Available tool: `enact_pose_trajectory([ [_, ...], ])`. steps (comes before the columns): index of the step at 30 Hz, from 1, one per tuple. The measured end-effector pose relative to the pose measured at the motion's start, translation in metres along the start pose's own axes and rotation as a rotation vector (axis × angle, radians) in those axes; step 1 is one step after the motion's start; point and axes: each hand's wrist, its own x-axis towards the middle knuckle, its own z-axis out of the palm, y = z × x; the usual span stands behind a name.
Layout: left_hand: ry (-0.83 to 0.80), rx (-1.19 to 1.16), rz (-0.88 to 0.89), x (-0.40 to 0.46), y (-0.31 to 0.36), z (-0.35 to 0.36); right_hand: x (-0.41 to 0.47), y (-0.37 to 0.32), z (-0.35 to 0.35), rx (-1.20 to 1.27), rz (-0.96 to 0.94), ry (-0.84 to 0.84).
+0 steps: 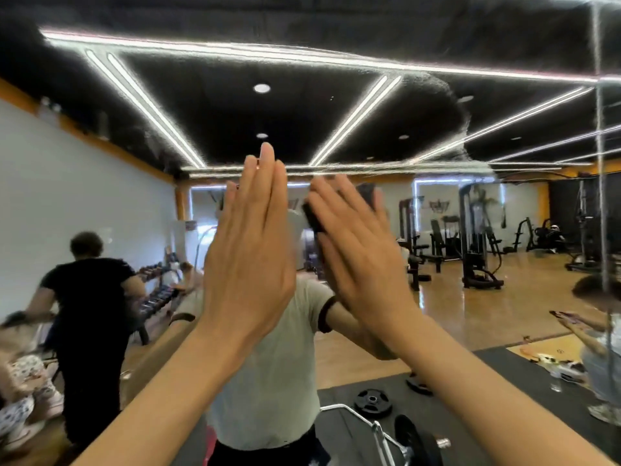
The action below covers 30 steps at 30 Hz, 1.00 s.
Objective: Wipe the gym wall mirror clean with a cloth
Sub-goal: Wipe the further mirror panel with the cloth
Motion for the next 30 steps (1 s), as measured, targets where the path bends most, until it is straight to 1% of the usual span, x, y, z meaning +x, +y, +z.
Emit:
enact_pose_trajectory([
  [2,-0.011,0.022,-0.013,0.001,0.004,0.009,-0.015,0.04,-0.026,-0.032,0.103,0.016],
  [4,-0.017,0.064,-0.015,0.0,0.004,0.013,-0.032,0.079,-0.053,-0.052,0.269,0.083],
  [7,-0.031,0.086,-0.012,0.0,0.005,0.013,-0.041,0.113,-0.076,-0.036,0.637,0.287],
  [8,-0.034,0.094,-0.009,0.0,0.005,0.013,-0.039,0.114,-0.075,-0.041,0.74,0.344],
  [9,-0.038,0.105,-0.007,0.0,0.006,0.013,-0.033,0.108,-0.07,-0.042,0.794,0.38],
  [10,-0.044,0.115,-0.007,0.0,0.006,0.013,-0.025,0.095,-0.061,-0.024,0.778,0.394],
  [11,-0.051,0.121,-0.008,0.0,0.006,0.013,-0.017,0.075,-0.049,0.01,0.694,0.384],
  [12,-0.055,0.123,-0.007,0.0,0.006,0.013,-0.009,0.054,-0.035,0.039,0.557,0.35],
  [15,-0.046,0.135,-0.001,0.0,0.005,0.013,0.007,0.01,-0.003,0.016,0.036,0.108],
  [16,-0.044,0.139,0.002,0.001,0.005,0.013,0.011,0.013,-0.001,-0.013,-0.083,0.05],
  [17,-0.047,0.143,0.001,0.0,0.005,0.013,0.015,0.021,-0.007,-0.03,-0.142,0.015],
  [18,-0.051,0.145,-0.001,0.0,0.005,0.013,0.018,0.036,-0.017,-0.033,-0.145,0.005],
  [19,-0.054,0.147,-0.002,0.0,0.005,0.013,0.02,0.056,-0.029,-0.02,-0.094,0.015],
  [21,-0.061,0.158,-0.002,0.001,0.005,0.013,0.012,0.103,-0.057,-0.012,0.126,0.088],
  [23,-0.069,0.156,-0.002,0.001,0.006,0.012,0.002,0.143,-0.084,-0.043,0.364,0.197],
  [25,-0.074,0.135,-0.015,0.001,0.007,0.012,-0.001,0.161,-0.096,-0.048,0.562,0.309],
  [27,-0.062,0.112,-0.028,0.004,0.012,0.014,0.01,0.147,-0.088,-0.058,0.692,0.376],
  [28,-0.048,0.101,-0.03,0.008,0.016,0.018,0.019,0.131,-0.077,-0.034,0.668,0.4],
  [29,-0.032,0.096,-0.022,0.013,0.021,0.022,0.027,0.11,-0.064,-0.006,0.565,0.394],
  [30,-0.011,0.096,-0.006,0.02,0.028,0.027,0.034,0.088,-0.048,0.011,0.411,0.346],
])
